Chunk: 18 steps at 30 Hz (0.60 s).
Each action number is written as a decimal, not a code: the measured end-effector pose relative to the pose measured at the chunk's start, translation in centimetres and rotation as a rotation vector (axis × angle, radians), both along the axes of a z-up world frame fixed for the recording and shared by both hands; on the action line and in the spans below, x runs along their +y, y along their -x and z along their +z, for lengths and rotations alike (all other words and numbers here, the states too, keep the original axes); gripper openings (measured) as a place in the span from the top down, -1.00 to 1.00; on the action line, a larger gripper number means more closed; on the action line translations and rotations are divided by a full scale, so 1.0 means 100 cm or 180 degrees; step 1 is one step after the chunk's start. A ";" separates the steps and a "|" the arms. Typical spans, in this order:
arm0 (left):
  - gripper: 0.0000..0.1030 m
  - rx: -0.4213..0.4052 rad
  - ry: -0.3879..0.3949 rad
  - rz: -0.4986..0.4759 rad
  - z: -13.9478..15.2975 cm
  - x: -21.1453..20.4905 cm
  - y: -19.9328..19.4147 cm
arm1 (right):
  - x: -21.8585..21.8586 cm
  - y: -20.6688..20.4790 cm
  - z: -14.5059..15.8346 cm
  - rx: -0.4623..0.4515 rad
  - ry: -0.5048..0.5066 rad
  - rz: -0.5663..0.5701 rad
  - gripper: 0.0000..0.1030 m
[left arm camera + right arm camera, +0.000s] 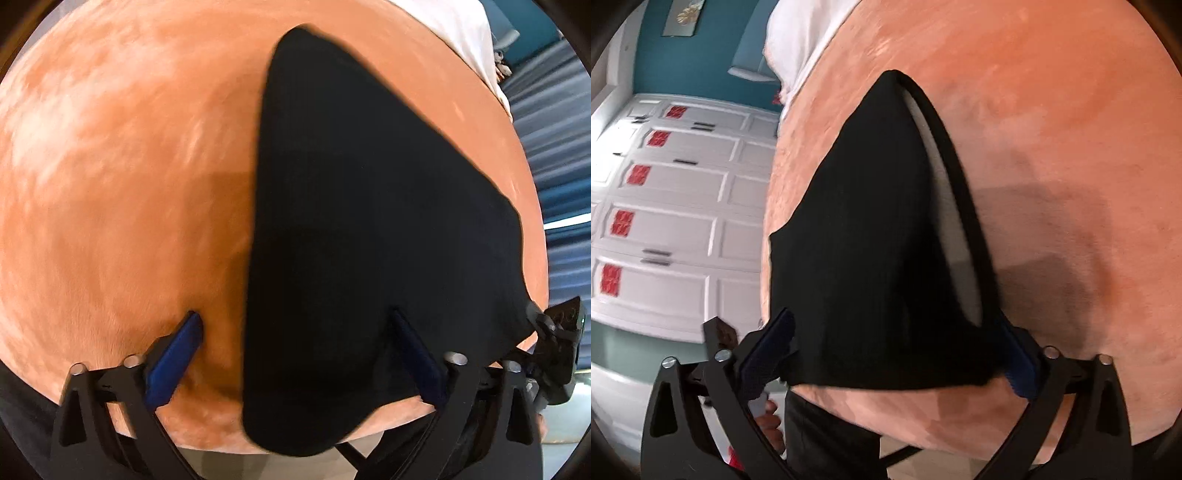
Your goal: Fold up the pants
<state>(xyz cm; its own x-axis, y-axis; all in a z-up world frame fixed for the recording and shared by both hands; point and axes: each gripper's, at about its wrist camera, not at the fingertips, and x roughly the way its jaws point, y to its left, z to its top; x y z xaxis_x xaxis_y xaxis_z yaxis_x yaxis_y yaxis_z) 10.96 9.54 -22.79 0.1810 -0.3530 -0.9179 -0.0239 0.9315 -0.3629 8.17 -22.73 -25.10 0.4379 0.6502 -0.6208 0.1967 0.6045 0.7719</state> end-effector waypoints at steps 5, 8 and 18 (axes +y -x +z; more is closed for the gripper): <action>0.48 -0.0313 -0.0212 -0.0297 0.069 -0.009 0.008 | 0.001 0.009 0.065 -0.0383 0.0057 0.0017 0.31; 0.40 -0.0255 -0.0192 -0.0409 0.064 0.008 0.015 | 0.002 0.019 0.054 -0.0348 0.0255 0.0190 0.30; -0.24 -0.0110 -0.0310 -0.0199 0.037 0.043 0.027 | -0.013 0.025 -0.012 0.0067 -0.0114 -0.0100 -0.44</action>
